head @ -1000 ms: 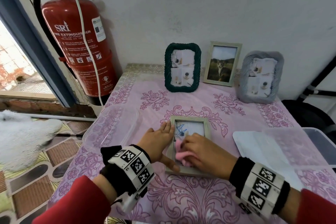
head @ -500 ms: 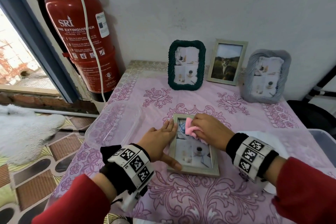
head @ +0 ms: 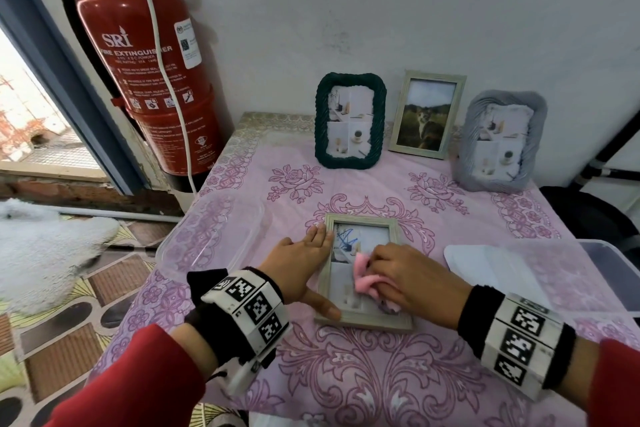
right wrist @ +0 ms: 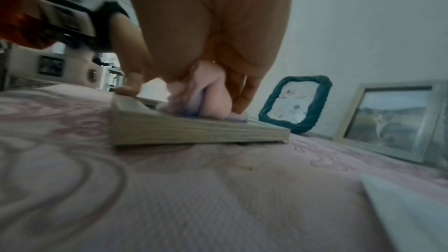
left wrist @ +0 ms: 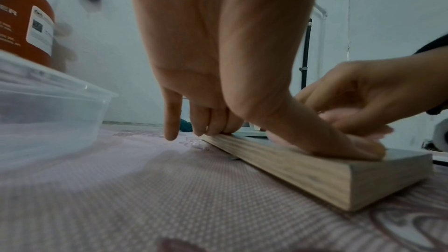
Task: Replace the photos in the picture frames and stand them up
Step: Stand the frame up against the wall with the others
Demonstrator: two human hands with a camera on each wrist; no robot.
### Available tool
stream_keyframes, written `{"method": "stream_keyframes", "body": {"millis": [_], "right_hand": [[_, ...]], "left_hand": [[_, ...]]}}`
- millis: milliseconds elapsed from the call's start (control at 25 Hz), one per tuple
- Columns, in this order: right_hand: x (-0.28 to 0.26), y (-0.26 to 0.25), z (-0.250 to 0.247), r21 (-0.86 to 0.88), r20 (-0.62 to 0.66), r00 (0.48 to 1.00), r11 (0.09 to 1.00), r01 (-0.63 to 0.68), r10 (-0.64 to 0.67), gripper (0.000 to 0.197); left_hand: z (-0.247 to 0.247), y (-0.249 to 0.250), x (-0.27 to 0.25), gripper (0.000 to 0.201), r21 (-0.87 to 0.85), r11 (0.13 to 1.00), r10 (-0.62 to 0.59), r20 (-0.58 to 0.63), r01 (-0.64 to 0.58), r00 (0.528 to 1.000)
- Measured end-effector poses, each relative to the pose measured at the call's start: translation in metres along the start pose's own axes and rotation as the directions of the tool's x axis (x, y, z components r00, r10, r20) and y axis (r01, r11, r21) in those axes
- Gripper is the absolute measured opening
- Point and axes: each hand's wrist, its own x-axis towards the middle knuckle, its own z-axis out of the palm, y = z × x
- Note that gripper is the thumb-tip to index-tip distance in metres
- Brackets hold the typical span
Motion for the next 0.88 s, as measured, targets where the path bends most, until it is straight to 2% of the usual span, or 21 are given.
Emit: {"method": "stream_keyframes", "body": {"millis": [160,360,520,640,800,880], "right_hand": [[0.035,0.014,-0.002,-0.064,-0.069,0.988,0.988,-0.142,0.137,0.022],[0.058,0.023,-0.002,0.112,-0.059,0.979,0.976,-0.186,0.193,0.023],[0.069,0.013,-0.001,0.142,-0.046,0.983,0.976,-0.167,0.175,0.022],[0.070,-0.001,-0.002,0.041,-0.024,0.987,0.987,-0.157,0.158,0.022],[0.037,-0.018,-0.002,0.075,0.007,0.999,0.996,-0.050,0.049,0.018],[0.015,-0.018,0.000,0.026,0.014,1.000,1.000,-0.011,0.010,0.018]], "left_hand": [[0.005,-0.006,0.000,0.125,-0.079,0.996,0.031,-0.026,-0.033,0.999],[0.011,-0.012,0.003,0.124,-0.130,0.989,0.061,-0.059,-0.069,0.996],[0.013,-0.013,0.003,0.123,-0.124,0.989,0.074,-0.076,-0.083,0.994],[0.013,-0.011,0.003,0.124,-0.108,0.991,0.068,-0.080,-0.076,0.994],[0.011,-0.010,0.003,0.126,-0.060,0.996,0.055,-0.072,-0.059,0.996],[0.011,-0.012,0.003,0.126,-0.075,0.995,0.057,-0.069,-0.062,0.996]]}}
